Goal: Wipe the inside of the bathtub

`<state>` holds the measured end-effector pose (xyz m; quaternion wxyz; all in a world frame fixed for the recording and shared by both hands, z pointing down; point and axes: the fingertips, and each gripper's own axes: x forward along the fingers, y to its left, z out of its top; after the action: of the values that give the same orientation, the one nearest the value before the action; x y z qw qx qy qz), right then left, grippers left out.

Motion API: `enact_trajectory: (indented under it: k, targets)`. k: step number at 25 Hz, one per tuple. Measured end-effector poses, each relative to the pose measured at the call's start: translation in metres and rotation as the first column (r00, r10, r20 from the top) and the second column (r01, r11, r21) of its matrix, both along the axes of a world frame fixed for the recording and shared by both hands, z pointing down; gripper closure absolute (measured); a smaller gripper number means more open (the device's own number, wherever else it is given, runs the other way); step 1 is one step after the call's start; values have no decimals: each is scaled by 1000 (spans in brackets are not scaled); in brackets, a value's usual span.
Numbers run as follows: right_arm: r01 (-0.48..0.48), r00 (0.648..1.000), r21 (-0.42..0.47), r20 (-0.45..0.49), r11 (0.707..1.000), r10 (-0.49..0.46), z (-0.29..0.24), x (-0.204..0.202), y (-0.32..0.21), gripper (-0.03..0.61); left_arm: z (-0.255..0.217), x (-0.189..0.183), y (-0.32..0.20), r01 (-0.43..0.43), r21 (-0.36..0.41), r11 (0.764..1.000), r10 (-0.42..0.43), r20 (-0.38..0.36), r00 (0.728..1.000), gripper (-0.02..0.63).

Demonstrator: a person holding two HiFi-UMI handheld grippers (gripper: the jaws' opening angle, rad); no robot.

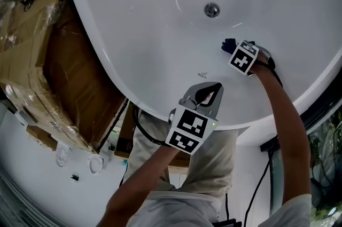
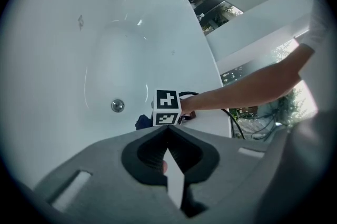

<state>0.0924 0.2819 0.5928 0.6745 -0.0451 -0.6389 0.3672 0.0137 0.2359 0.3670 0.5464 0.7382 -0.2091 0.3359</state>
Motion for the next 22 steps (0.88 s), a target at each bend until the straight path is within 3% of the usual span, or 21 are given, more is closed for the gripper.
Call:
enact_trajectory:
  k: [11, 22]
  targets:
    - [21, 999, 60, 30, 998, -23, 45, -9, -19, 528, 29, -3, 4, -4, -19, 1000, 5, 31, 1000, 615]
    - [77, 997, 107, 1, 991, -78, 81, -6, -32, 528, 39, -1, 2, -17, -31, 999, 18, 28, 999, 615]
